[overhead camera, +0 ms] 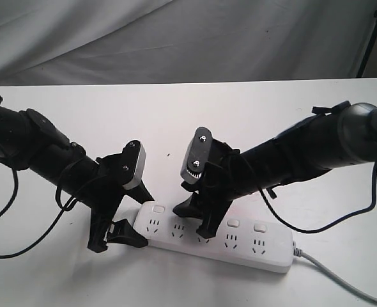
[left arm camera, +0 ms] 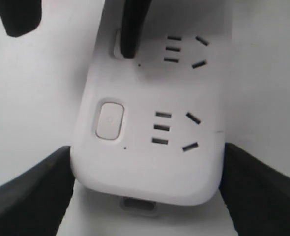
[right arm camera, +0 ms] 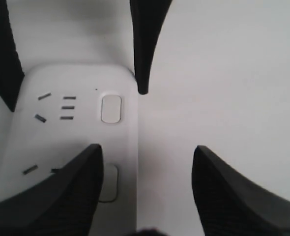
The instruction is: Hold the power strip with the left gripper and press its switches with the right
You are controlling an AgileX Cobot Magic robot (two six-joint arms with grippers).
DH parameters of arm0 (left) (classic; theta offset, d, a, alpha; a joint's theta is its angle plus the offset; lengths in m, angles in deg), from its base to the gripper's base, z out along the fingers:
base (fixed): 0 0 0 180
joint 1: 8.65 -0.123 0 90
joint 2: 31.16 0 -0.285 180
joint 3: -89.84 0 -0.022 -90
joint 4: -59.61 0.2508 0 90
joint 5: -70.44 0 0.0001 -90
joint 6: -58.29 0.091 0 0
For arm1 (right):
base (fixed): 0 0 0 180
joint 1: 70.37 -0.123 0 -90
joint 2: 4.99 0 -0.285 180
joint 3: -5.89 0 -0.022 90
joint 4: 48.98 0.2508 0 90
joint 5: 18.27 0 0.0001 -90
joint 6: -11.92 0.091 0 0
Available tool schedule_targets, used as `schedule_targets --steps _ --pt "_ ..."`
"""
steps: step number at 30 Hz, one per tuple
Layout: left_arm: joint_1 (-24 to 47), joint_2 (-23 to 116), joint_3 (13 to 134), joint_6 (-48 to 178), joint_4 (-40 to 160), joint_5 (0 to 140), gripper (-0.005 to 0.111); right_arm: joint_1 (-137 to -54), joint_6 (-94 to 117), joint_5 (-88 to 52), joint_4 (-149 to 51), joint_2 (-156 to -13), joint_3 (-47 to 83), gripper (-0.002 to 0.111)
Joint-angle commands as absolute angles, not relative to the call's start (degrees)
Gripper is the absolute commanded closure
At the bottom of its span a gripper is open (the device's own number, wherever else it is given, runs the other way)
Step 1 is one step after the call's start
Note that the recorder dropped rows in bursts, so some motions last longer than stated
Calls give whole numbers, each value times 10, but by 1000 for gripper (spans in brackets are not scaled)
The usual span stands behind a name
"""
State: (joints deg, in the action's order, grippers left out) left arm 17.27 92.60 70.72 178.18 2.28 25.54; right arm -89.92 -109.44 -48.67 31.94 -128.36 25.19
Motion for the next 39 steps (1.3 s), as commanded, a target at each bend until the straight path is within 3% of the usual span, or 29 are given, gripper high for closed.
schedule_targets --steps 1,25,39 --pt "176 927 709 1782 16 257 35 -904 -1099 -468 288 -1305 257 57" --pt "176 927 709 1782 16 257 35 -902 -1098 -408 261 -1305 273 57" --pt "176 927 709 1782 16 257 35 -902 -1097 -452 295 -1264 270 57"
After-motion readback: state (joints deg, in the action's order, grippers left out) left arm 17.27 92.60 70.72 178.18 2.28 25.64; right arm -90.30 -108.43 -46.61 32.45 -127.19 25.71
